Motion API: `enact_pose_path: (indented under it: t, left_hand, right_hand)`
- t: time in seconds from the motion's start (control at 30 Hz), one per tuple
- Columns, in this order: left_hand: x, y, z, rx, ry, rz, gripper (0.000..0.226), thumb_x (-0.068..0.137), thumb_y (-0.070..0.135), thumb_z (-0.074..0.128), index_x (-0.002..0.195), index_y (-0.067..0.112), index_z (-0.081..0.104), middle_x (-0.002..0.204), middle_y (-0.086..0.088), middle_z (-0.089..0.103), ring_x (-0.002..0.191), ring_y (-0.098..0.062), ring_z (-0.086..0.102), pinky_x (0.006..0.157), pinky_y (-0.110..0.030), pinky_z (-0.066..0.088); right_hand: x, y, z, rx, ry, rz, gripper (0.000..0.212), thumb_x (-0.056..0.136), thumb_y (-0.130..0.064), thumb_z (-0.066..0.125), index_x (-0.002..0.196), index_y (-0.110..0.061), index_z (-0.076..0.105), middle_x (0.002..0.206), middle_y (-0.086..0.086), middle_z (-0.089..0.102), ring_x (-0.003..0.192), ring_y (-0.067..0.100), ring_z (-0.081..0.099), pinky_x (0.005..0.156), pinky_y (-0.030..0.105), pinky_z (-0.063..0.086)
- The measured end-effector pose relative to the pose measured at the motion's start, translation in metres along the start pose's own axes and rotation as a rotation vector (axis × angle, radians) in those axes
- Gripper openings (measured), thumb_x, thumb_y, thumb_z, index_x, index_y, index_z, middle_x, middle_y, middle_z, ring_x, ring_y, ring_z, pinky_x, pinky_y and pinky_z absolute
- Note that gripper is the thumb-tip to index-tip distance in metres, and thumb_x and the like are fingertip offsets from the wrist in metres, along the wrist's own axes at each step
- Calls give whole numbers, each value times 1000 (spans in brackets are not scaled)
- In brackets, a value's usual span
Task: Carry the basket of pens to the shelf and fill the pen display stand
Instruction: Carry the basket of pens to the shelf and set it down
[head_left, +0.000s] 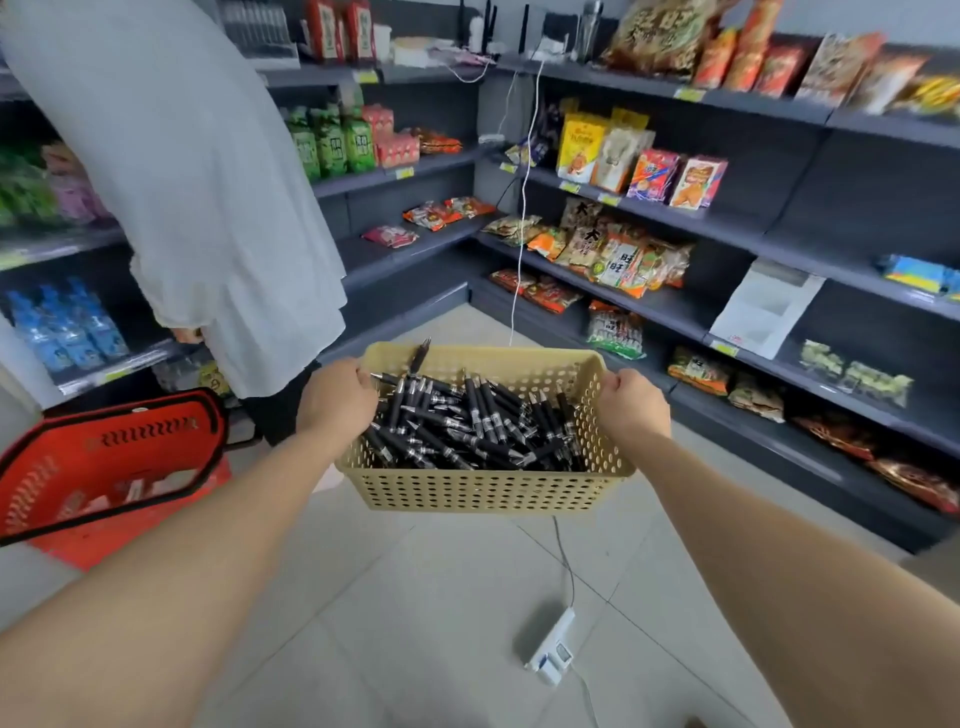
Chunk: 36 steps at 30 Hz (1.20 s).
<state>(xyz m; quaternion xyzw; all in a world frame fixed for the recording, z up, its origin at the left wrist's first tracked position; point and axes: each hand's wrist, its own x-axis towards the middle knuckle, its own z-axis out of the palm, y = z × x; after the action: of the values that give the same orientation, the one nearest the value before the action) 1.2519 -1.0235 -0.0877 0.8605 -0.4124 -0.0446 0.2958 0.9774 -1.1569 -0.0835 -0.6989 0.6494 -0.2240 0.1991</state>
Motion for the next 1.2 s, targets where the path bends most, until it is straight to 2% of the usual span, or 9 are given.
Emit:
enact_pose_path:
  t: [0.17,0.33,0.47,0.53,0.7,0.8,0.93,1.07,1.2]
  left_hand:
    - [71,57,47,-7,-18,32,27,100,15,35,79,8,50,68,-2,47,62,-17,44,57,-32,32]
    - [133,111,89,-5,-42,100,25,98,13,36,80,7,52,80,-8,54,74,-26,49,60,-34,34]
    - [181,154,132,38,-77,113,24,98,16,35,84,8,53,79,-6,53,74,-25,49,53,-31,30]
    - [207,175,156,39,-99,132,25,99,17,35,86,8,54,78,-6,53,74,-25,49,55,-32,31]
    - [274,232,215,-44,-154,211,24,99,16,34,85,10,52,88,-13,62,72,-25,51,54,-31,32]
    - [310,270,243,-37,-182,246,26,100,17,33,80,10,49,82,-10,59,67,-22,48,46,-30,28]
    - [348,325,274,-35,-212,272,31,101,19,34,71,14,43,72,-5,51,60,-18,45,46,-29,26]
    - [374,374,306,-42,-241,315,31,100,18,34,73,11,47,74,-6,53,65,-21,48,50,-31,31]
    - [390,438,353,-46,-266,361,29,99,13,36,73,10,47,70,-2,47,70,-22,48,51,-32,29]
  right_hand:
    - [85,14,-9,-3,56,61,40,100,-37,29,108,-8,56,105,14,63,98,34,58,84,41,49]
    - [154,34,-22,-17,101,113,38,101,-36,29,102,-8,55,100,14,62,94,34,59,79,40,48]
    - [211,56,-25,-13,127,168,37,100,-35,29,98,-9,55,97,12,63,90,32,58,74,36,45]
    - [240,67,-27,-11,141,193,37,100,-36,29,97,-10,55,95,11,62,89,32,58,74,37,46]
    - [317,90,-35,-4,198,274,35,100,-35,29,98,-10,54,97,12,61,90,32,58,76,38,47]
    - [361,102,-42,-16,234,315,37,99,-33,29,102,-9,57,100,13,63,90,31,58,75,37,46]
    - [408,120,-56,-4,294,376,37,99,-33,29,101,-8,56,101,14,63,93,33,59,82,42,49]
    - [446,142,-76,-1,315,395,37,101,-32,29,103,-7,56,100,13,63,92,33,59,78,39,47]
    - [501,182,-101,-2,310,448,37,101,-33,28,104,-7,55,98,12,62,90,32,59,78,39,49]
